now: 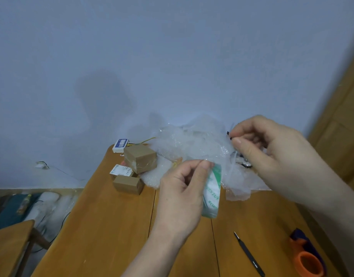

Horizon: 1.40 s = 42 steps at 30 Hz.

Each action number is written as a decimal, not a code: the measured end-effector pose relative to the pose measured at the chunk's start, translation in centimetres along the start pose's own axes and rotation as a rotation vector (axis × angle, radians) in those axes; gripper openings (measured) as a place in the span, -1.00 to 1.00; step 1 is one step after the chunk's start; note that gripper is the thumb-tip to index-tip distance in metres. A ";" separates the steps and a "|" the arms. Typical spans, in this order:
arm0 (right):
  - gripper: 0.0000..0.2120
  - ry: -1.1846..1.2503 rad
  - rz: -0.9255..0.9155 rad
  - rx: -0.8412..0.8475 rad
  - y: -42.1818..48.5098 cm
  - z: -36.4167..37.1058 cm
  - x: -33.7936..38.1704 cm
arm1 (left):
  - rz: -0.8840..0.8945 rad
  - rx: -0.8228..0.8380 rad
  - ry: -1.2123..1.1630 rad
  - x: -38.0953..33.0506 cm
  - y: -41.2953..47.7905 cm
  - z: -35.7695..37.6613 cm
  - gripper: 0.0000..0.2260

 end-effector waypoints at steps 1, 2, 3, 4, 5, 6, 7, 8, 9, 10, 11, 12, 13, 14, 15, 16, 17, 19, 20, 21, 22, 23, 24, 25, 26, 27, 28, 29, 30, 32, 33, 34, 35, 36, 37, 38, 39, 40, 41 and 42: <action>-0.94 0.080 0.077 -0.077 -1.1 0.2 -1.1 | -0.023 -0.015 -0.024 0.5 -0.2 0.3 -0.80; -0.87 0.136 0.148 -0.101 -2.4 0.9 -2.1 | -0.055 -0.032 -0.051 1.1 -0.4 0.6 -0.77; -0.77 0.176 0.212 -0.074 -3.9 2.1 -3.0 | -0.086 -0.050 -0.076 1.8 -0.6 0.9 -0.78; -0.67 0.205 0.276 -0.025 -5.3 3.7 -3.8 | -0.116 -0.065 -0.099 2.5 -0.8 1.3 -0.80; -0.60 0.228 0.334 0.018 -6.8 5.3 -4.5 | -0.140 -0.078 -0.107 3.2 -1.1 1.8 -0.80; -0.55 0.247 0.381 0.047 -8.0 6.7 -5.2 | -0.161 -0.090 -0.104 3.9 -1.4 2.2 -0.80; -0.54 0.270 0.411 0.059 -9.0 7.8 -5.7 | -0.181 -0.102 -0.101 4.4 -1.6 2.5 -0.80; -0.58 0.303 0.423 0.052 -9.7 8.7 -6.1 | -0.201 -0.109 -0.105 5.0 -1.8 2.9 -0.81; -0.66 0.339 0.419 0.039 -10.3 9.3 -6.5 | -0.221 -0.112 -0.124 5.5 -2.0 3.2 -0.83; -0.75 0.370 0.409 0.025 -10.7 9.6 -6.6 | -0.246 -0.116 -0.152 6.0 -2.2 3.5 -0.86; -0.82 0.390 0.405 0.017 -11.0 9.8 -6.9 | -0.273 -0.115 -0.181 6.4 -2.4 3.7 -0.87; -0.85 0.409 0.404 0.013 -11.3 9.9 -7.2 | -0.298 -0.111 -0.194 6.8 -2.5 3.9 -0.82; -0.86 0.428 0.404 0.012 -11.6 9.9 -7.4 | -0.317 -0.101 -0.201 7.1 -2.6 4.0 -0.78; -0.85 0.447 0.405 0.016 -11.9 9.9 -7.7 | -0.330 -0.095 -0.201 7.3 -2.8 4.1 -0.76; -0.85 0.463 0.410 0.023 -12.2 9.9 -7.9 | -0.339 -0.090 -0.199 7.5 -2.9 4.3 -0.75; -0.85 0.475 0.420 0.033 -12.5 10.0 -8.3 | -0.354 -0.081 -0.193 7.7 -3.0 4.6 -0.72; -0.85 0.480 0.433 0.049 -12.9 10.2 -8.7 | -0.375 -0.073 -0.189 7.9 -3.2 4.8 -0.65; -0.83 0.486 0.459 0.074 -13.7 10.4 -9.6 | -0.419 -0.049 -0.192 8.6 -3.4 5.4 -0.46; -0.82 0.495 0.467 0.076 -14.1 10.5 -10.1 | -0.439 -0.040 -0.187 9.0 -3.5 5.6 -0.38; -0.81 0.503 0.474 0.072 -14.4 10.5 -10.6 | -0.454 -0.034 -0.176 9.4 -3.6 6.0 -0.35; -0.79 0.509 0.479 0.065 -14.8 10.5 -11.2 | -0.467 -0.032 -0.160 9.9 -3.8 6.3 -0.36; -0.78 0.517 0.480 0.061 -15.2 10.6 -11.7 | -0.479 -0.037 -0.145 10.3 -4.0 6.6 -0.40; -0.76 0.526 0.483 0.061 -15.6 10.6 -12.3 | -0.492 -0.044 -0.128 10.8 -4.1 7.0 -0.46; -0.74 0.534 0.488 0.058 -16.0 10.6 -12.8 | -0.501 -0.051 -0.104 11.4 -4.3 7.2 -0.50; -0.73 0.541 0.497 0.058 -16.4 10.6 -13.4 | -0.506 -0.053 -0.076 11.9 -4.5 7.5 -0.54; -0.71 0.547 0.509 0.063 -16.8 10.6 -14.0 | -0.512 -0.051 -0.052 12.5 -4.7 7.9 -0.57; -0.72 0.558 0.535 0.072 -17.3 10.6 -14.8 | -0.523 -0.041 -0.027 13.2 -4.9 8.3 -0.60; -0.73 0.572 0.562 0.083 -17.9 10.5 -15.5 | -0.528 -0.028 -0.005 13.8 -5.1 8.7 -0.62; -0.75 0.587 0.586 0.087 -18.4 10.5 -16.2 | -0.536 -0.013 0.016 14.4 -5.4 9.0 -0.63; -0.70 0.607 0.630 0.087 -19.8 10.4 -17.8 | -0.584 0.024 0.042 16.1 -6.2 9.9 -0.60; -0.65 0.619 0.651 0.086 -20.5 10.6 -18.8 | -0.620 0.046 0.051 16.9 -6.7 10.3 -0.56; -0.63 0.637 0.677 0.074 -21.4 10.8 -19.8 | -0.656 0.065 0.066 17.8 -7.2 10.8 -0.52; -0.64 0.657 0.705 0.052 -22.2 11.0 -20.8 | -0.690 0.077 0.075 18.6 -7.8 11.4 -0.49; -0.68 0.693 0.738 0.016 -22.9 11.1 -21.9 | -0.716 0.100 0.089 19.7 -8.4 12.1 -0.48; -0.73 0.728 0.779 -0.034 -23.7 11.3 -23.1 | -0.737 0.121 0.101 20.7 -9.0 12.5 -0.50; -0.79 0.765 0.824 -0.089 -24.5 11.4 -24.4 | -0.753 0.143 0.110 21.9 -9.6 13.0 -0.53; -0.86 0.760 0.870 -0.131 -25.3 11.4 -25.6 | -0.778 0.172 0.118 23.0 -10.2 13.6 -0.53; -0.89 0.739 0.906 -0.149 -25.9 11.5 -26.6 | -0.816 0.198 0.132 24.0 -10.8 14.2 -0.46; -0.87 0.702 0.936 -0.136 -26.5 11.6 -27.5 | -0.846 0.222 0.144 25.2 -11.1 14.7 -0.38; -0.83 0.677 0.965 -0.119 -27.0 11.7 -28.3 | -0.875 0.236 0.153 26.2 -11.3 15.4 -0.32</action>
Point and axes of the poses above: each hand's wrist, its own y-axis towards the middle knuckle, its own z-axis out of the palm, x = y × z, the point moved 5 cm from there along y, towards the middle knuckle, and after that the axes turned 2 degrees about -y, right-handed, at the moved point
